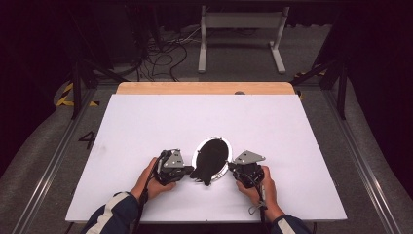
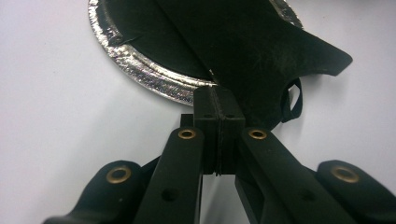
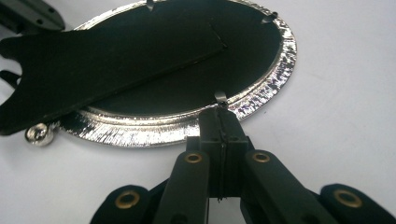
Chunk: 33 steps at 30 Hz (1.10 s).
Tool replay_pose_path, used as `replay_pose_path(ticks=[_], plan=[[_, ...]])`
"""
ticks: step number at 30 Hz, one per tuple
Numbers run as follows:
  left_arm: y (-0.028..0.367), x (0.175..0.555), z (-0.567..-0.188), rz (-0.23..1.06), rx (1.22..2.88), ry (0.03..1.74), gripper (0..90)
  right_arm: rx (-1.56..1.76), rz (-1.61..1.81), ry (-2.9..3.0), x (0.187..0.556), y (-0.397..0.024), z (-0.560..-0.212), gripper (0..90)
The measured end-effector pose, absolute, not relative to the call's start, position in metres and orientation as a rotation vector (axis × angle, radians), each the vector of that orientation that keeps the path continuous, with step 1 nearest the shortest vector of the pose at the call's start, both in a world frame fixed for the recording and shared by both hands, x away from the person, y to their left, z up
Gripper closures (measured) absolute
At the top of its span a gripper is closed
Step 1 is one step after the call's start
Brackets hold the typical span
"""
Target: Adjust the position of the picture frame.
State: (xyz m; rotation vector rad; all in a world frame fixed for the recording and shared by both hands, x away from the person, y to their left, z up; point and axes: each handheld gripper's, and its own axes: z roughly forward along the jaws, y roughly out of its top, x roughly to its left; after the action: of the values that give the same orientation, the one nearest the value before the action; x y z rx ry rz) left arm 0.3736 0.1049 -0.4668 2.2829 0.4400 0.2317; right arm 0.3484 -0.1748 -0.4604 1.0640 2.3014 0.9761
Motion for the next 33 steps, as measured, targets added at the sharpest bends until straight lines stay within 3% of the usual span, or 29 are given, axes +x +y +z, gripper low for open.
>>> replay_pose_path(ticks=[12, 24, 33], plan=[[0.091, 0.377, -0.466, 0.231, 2.294, 0.428, 89.9, 1.047, 0.947, 2.284, 0.37, -0.181, -0.46, 90.0], [0.092, 0.366, -0.46, 0.203, 2.342, 0.381, 90.0, 0.937, 1.011, 2.411, 0.339, -0.19, -0.454, 90.0], [0.074, 0.364, -0.462, 0.23, 2.341, 0.37, 89.9, 0.941, 1.006, 2.421, 0.342, -0.186, -0.458, 90.0]])
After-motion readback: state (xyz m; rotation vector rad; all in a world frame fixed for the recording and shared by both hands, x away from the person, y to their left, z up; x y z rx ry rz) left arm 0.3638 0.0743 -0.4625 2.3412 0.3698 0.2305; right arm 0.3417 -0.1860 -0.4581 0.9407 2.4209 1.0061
